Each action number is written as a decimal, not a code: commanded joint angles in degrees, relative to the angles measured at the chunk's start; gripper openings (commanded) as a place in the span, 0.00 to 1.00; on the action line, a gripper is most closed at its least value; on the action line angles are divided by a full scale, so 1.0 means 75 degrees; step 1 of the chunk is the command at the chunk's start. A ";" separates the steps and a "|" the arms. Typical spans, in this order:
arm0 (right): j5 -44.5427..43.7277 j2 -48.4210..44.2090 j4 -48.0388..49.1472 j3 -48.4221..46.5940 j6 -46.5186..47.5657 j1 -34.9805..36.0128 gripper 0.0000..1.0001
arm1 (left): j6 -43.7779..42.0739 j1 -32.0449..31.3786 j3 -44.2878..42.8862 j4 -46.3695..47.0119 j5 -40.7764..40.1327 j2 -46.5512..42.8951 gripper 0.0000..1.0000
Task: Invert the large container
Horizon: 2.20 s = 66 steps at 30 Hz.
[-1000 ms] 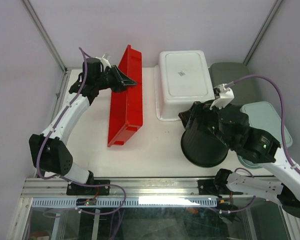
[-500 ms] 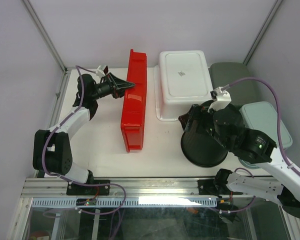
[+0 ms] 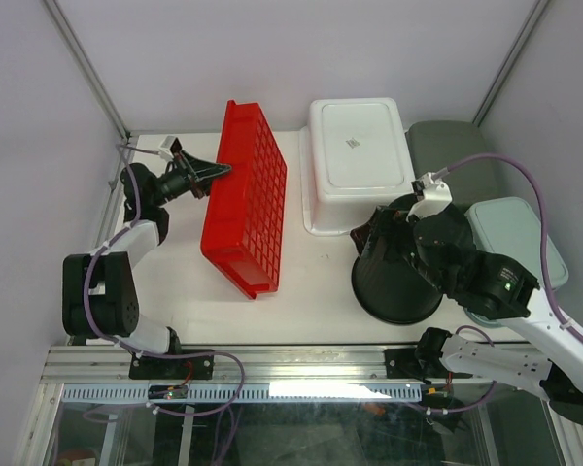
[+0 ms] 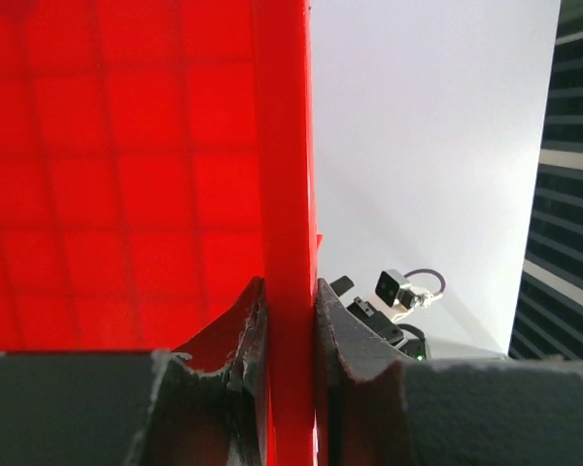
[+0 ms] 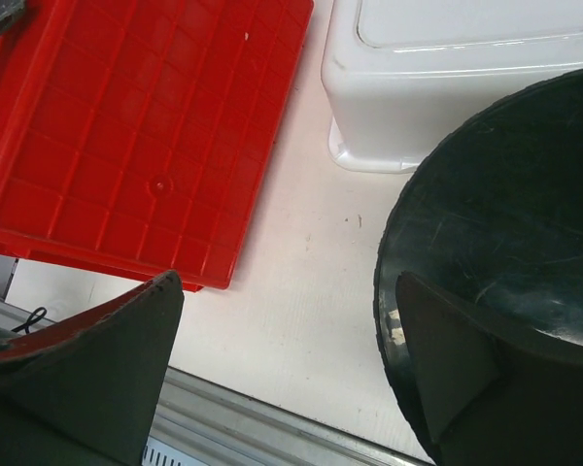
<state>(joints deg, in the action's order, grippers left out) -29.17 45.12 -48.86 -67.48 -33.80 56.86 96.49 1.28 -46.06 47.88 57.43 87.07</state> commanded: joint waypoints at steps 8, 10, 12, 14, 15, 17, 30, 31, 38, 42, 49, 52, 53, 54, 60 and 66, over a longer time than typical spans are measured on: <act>-0.0310 -0.0035 0.0397 0.0052 0.0002 0.0009 0.95 | -0.6166 0.0721 -0.1145 -0.7336 -0.0538 -0.0248 0.25; -0.0295 0.0027 0.0361 0.0000 0.0018 0.0012 0.95 | -0.6738 0.0771 -0.1339 -0.7951 -0.0803 -0.0141 0.33; -0.0301 0.0026 0.0295 0.0005 0.0007 0.0007 0.95 | -0.7278 0.0810 -0.1493 -0.8443 -0.1143 -0.0044 0.40; -0.0337 -0.0028 0.0260 0.0049 -0.0028 0.0012 0.95 | -0.7595 0.0844 -0.1576 -0.8763 -0.1522 0.0008 0.45; -0.0341 -0.0074 0.0238 0.0064 -0.0047 0.0012 0.95 | -0.7711 0.0848 -0.1620 -0.8905 -0.1673 0.0008 0.47; -0.0358 -0.0145 0.0175 0.0085 -0.0094 0.0012 0.96 | -0.7935 0.0870 -0.1726 -0.9142 -0.1966 0.0010 0.50; -0.0377 -0.0219 -0.0099 0.0086 -0.0251 0.0012 0.96 | -0.9054 0.0883 -0.2590 -1.0724 -0.4816 -0.0575 0.99; -0.0368 -0.0200 -0.0120 0.0066 -0.0245 0.0012 0.96 | -0.9203 0.0874 -0.2644 -1.0812 -0.4971 -0.0616 0.99; -0.0792 -0.0047 -0.0406 -0.0292 -0.0017 0.0012 0.96 | -0.9915 0.0681 -0.2634 -1.1414 -0.5934 -0.1227 0.99; -0.0977 0.0102 -0.0050 -0.0639 0.0485 0.0012 0.99 | -1.0000 -0.0299 -0.2916 -1.1568 -0.6912 -0.1505 0.99; -0.1234 0.1324 0.0549 -0.1843 0.1280 0.0001 1.00 | -1.0104 -0.2153 -0.3943 -1.1676 -0.7676 -0.1327 0.99; -0.1030 0.2216 0.0404 -0.2662 0.1619 0.0001 1.00 | -1.0060 -0.2362 -0.4190 -1.1569 -0.7620 -0.1308 0.99; -0.0882 0.2555 0.0280 -0.2970 0.1774 0.0001 1.00 | -1.0039 -0.2388 -0.4214 -1.1501 -0.7578 -0.1323 0.99; -0.0722 0.2896 0.0083 -0.3325 0.1943 0.0001 1.00 | -1.0029 -0.2387 -0.4203 -1.1434 -0.7537 -0.1357 0.99; -0.0378 0.4549 -0.1140 -0.5295 0.2035 0.0001 1.00 | -0.9980 -0.2386 -0.4006 -1.1171 -0.7628 -0.1567 0.99; -0.0552 0.4028 -0.0183 -0.4452 0.2106 0.0000 1.00 | -1.0030 -0.2386 -0.3702 -1.0801 -0.7813 -0.1998 0.99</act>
<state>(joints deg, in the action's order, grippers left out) -32.32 80.66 -54.43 -102.76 -19.51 56.86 22.44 -16.51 -74.39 -38.04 0.97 76.44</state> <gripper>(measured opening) 0.995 0.990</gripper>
